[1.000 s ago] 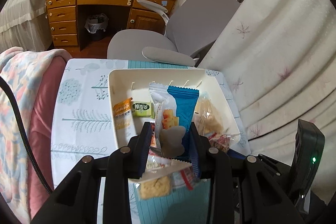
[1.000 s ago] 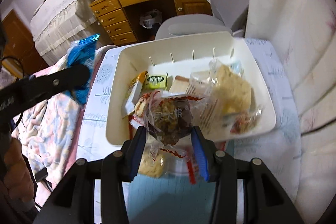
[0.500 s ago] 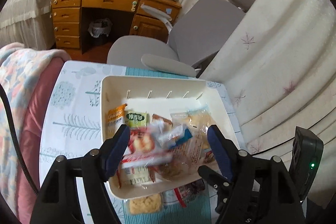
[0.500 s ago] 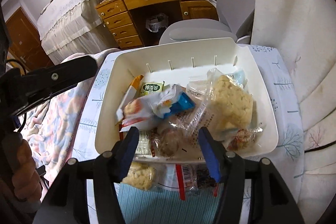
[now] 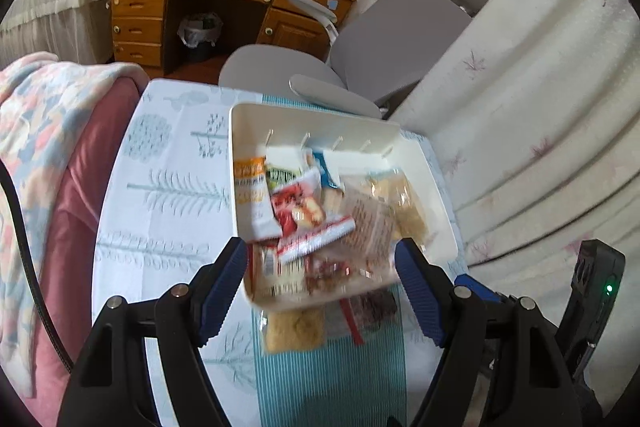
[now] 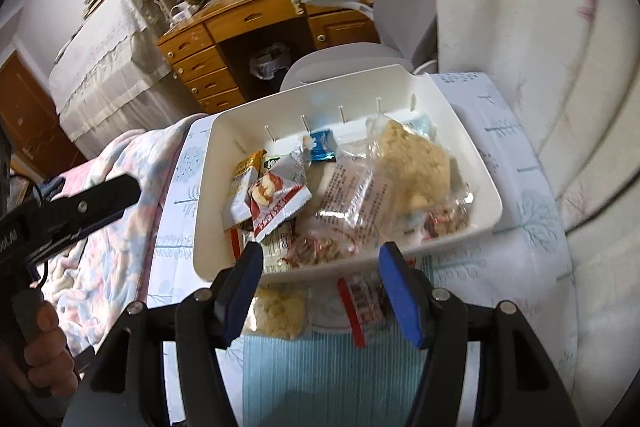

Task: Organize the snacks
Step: 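Withdraw both tools from the tray toward the last two snacks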

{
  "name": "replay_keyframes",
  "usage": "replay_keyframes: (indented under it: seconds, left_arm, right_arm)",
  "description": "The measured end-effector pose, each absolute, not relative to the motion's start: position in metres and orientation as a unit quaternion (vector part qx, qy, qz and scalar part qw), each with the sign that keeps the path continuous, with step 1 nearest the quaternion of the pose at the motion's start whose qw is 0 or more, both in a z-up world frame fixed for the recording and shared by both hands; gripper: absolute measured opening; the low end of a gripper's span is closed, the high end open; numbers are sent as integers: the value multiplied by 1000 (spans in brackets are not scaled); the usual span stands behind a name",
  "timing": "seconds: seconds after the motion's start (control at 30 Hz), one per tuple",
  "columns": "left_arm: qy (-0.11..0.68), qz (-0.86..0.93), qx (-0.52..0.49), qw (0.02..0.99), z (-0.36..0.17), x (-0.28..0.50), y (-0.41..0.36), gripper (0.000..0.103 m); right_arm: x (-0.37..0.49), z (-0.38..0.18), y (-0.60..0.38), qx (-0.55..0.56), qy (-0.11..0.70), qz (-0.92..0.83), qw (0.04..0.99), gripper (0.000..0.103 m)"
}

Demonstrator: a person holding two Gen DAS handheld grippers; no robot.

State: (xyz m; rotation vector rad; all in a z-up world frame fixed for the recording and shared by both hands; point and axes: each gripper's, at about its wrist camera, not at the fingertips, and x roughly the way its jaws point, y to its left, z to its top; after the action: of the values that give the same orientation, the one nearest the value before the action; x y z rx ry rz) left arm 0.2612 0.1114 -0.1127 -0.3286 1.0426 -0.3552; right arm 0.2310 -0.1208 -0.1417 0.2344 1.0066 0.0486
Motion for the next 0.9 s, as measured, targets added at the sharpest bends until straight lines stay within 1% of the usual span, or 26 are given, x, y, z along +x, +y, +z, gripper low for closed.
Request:
replay_keyframes:
  seconds: [0.23,0.4,0.43,0.47,0.53,0.63,0.9]
  left_arm:
    - [514,-193,-154,821,-122,226,136,77]
    - [532,-206,-135,810,-130,206,145,77]
    - [536,-211,-133,807,-132,203,145,77]
    - [540,-216,-131,803,-133,199,146,77]
    - [546,-222,-125,798,-135,194,147,78]
    - [553,-230,-118,792,-140,187,146,81]
    - [584,-227,-114,771,-156,183,128,83]
  right_arm:
    - [189,-146,-105,132,474,-11,871,62]
    - [164,-149,-96,146,466,-32,872,63]
    - [159,-149,-95,150,466,-38,871,70]
    - [154,-150,-94,155,463,-42,872,84]
    - [146,-150,-93,162,454,-50,875,91]
    - [136,-152,-90,163,451,-58,875,91]
    - [123,-159,-93,128,446,-72,883,91]
